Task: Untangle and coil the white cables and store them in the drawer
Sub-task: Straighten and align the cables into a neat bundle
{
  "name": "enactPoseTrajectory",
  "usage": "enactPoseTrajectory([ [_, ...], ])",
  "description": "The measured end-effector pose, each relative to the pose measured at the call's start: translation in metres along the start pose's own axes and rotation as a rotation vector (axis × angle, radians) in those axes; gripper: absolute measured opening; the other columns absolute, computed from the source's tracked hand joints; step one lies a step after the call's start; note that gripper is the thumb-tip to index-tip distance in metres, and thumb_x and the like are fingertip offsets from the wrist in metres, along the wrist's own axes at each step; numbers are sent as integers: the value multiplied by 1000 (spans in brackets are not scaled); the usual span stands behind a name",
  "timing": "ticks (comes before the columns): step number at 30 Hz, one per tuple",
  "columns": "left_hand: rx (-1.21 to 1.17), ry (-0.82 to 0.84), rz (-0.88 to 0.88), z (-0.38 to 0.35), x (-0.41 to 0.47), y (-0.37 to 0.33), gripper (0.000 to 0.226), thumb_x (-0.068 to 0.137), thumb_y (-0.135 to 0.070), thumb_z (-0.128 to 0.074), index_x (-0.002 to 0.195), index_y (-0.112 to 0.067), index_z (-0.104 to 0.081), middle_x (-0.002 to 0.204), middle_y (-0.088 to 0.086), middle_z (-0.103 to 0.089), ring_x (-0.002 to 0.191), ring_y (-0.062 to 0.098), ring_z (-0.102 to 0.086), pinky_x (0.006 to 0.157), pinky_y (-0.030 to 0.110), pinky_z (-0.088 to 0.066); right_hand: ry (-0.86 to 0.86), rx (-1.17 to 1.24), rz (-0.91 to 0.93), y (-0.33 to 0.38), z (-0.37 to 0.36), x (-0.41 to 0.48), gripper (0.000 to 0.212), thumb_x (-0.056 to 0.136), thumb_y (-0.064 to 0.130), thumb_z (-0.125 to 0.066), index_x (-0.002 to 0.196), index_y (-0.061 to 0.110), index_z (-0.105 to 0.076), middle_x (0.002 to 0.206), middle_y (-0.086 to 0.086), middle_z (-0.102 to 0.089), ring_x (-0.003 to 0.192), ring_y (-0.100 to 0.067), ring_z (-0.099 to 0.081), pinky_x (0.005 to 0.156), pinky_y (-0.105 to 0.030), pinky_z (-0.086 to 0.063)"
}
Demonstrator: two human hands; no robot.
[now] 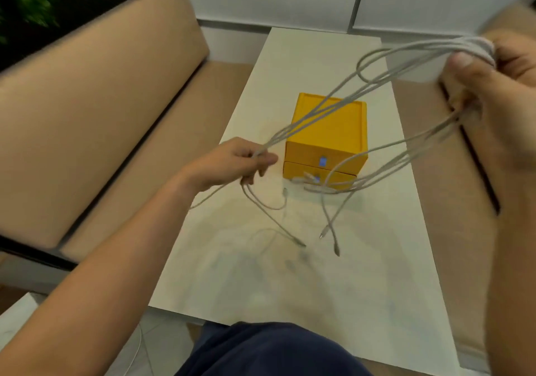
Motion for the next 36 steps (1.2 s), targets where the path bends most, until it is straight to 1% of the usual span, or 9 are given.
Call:
enactPoseTrajectory([
  [2,-144,-86,-48,13,-3,0,35,86,-52,-66,66,-25,-59,65,-6,-48,57,10,-46,61,27,-40,17,-178,16,-8,12,1,15,96,43,-65,86,33,-61,83,-30,-51,71,-32,-44,64,-44,-42],
  [6,-335,-115,-119,32,-4,-8,29,88,-48,-63,81,-19,-64,61,-6,-33,55,11,-27,54,21,-29,27,9,-57,-18,0,-12,25,94,55,-64,91,31,-68,74,5,-55,65,-15,-46,63,-32,-41],
  [10,-370,-134,-155,37,-3,-4,36,82,-56,-76,84,-21,-67,61,-3,-28,55,13,-22,52,24,-22,86,65,-193,-48,-23,-28,32,102,51,-54,94,26,-72,69,5,-43,63,-11,-41,66,-36,-39],
  [16,-475,-535,-156,36,2,-3,13,82,-32,-79,77,-24,-70,56,-2,-34,50,13,-23,50,27,-23,230,185,-309,-80,-50,-49,26,96,40,-58,101,19,-72,66,7,-40,61,-11,-35,65,-33,-35],
  [20,-434,-452,-132,11,16,-18,10,95,-23,-73,102,-28,-76,65,20,-24,57,24,-15,48,29,-21,330,234,-321,-86,-66,-57,37,95,50,-59,97,15,-69,66,6,-37,61,-13,-33,65,-32,-36],
  [25,-453,-97,-144,-20,24,-33,21,96,-25,-67,114,-22,-76,57,-7,-25,52,15,-15,47,24,-18,348,173,-353,-85,-87,-62,30,104,44,-52,90,23,-69,64,10,-39,61,-13,-35,65,-34,-36],
  [30,-626,3,-142,-17,15,-39,25,77,-25,-68,96,-15,-80,62,2,-16,54,14,-12,53,30,-12,324,57,-350,-86,-97,-68,33,107,41,-48,89,21,-66,63,17,-46,63,-10,-41,69,-37,-39],
  [33,-560,-63,-139,-13,10,-43,21,92,-27,-65,81,-11,-72,56,-4,-25,53,12,-16,52,29,-13,377,28,-354,-82,-101,-70,32,108,39,-48,93,18,-67,69,13,-54,68,-12,-50,74,-35,-43],
  [36,-473,-220,-35,-10,13,-45,50,104,-37,-57,58,-20,-52,60,3,-25,56,18,-14,51,29,-14,513,34,-366,-72,-112,-72,24,102,40,-54,113,24,-68,101,6,-73,101,-14,-69,96,-39,-51],
])
Point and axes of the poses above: each hand's wrist, its own x-axis towards the middle knuckle, its own z-axis out of the back of the hand, y = z × x, the point moved 4 cm from there along x, towards the middle knuckle
